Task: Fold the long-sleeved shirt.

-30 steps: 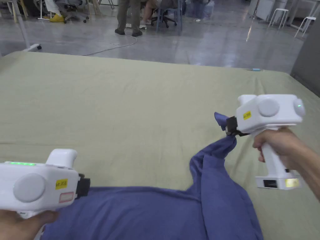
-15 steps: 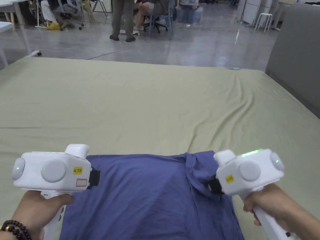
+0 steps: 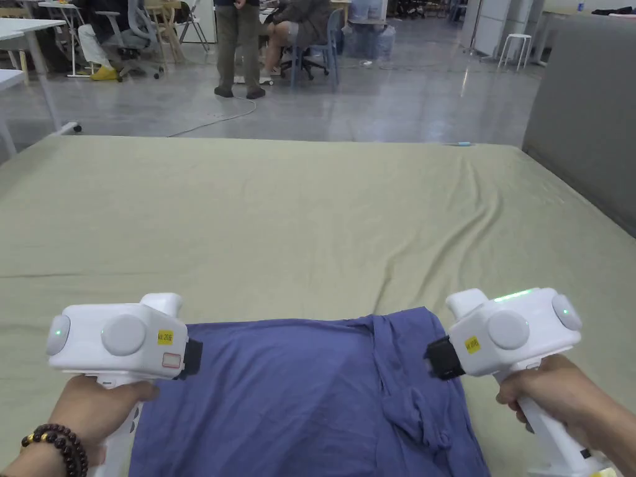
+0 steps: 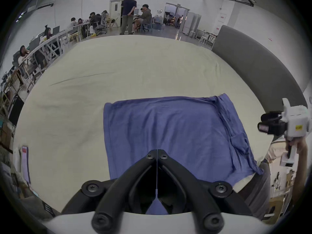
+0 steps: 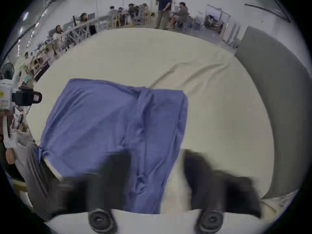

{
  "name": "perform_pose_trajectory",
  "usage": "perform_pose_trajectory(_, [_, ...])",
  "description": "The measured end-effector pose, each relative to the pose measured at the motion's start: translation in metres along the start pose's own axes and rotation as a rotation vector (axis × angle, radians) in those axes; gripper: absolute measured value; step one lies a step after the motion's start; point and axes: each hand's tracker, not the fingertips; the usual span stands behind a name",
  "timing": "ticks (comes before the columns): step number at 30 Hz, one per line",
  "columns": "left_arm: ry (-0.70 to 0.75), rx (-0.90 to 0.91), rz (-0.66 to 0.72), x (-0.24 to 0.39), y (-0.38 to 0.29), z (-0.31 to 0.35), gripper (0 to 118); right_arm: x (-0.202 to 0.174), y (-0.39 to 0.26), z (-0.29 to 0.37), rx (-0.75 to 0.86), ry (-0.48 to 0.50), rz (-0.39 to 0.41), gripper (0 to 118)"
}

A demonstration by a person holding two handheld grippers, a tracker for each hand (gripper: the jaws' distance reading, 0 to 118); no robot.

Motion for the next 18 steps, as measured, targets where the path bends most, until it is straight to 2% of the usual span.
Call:
perform_pose_trajectory(1, [0.014,-0.013,0.006,-0.004,0.006,-0.009,0,0.002,0.003,-0.005,0.003,-0.001,0.0,0])
perform_pose_trajectory(2, [0.048,-0.022,0.019,-0.008,0.014,-0.021,0,0.005,0.005,-0.008,0.002,-0.055,-0.026,0])
perform_pose_trajectory(6, [0.128,0.014,0.057,-0.033,0.047,-0.054,0,0.006,0.009,-0.02,-0.006,0.073,-0.066,0])
perform_pose_trajectory(7, [0.134,0.03,0.078,-0.04,0.055,-0.062,24,0.008,0.01,-0.023,-0.012,0.076,-0.07,0])
perform_pose_trajectory(8, [0.141,0.038,0.07,-0.046,0.061,-0.069,56,0.009,0.01,-0.027,-0.016,0.075,-0.073,0])
perform_pose_trajectory(9, [0.125,0.044,0.069,-0.053,0.066,-0.08,83,0.007,0.01,-0.032,-0.019,0.073,-0.068,0])
perform_pose_trajectory(10, [0.119,0.02,0.078,-0.057,0.073,-0.089,98,0.005,0.01,-0.036,-0.024,0.074,-0.056,0])
perform_pose_trajectory(15, [0.176,-0.067,0.142,-0.074,0.087,-0.137,95,0.003,0.015,-0.065,-0.072,0.089,-0.042,0])
perform_pose_trajectory(16, [0.197,-0.077,0.145,-0.075,0.087,-0.144,87,0.007,0.016,-0.069,-0.078,0.091,-0.043,0])
perform_pose_trajectory(18, [0.244,-0.122,0.14,-0.076,0.088,-0.158,42,0.009,0.024,-0.078,-0.085,0.087,-0.042,0])
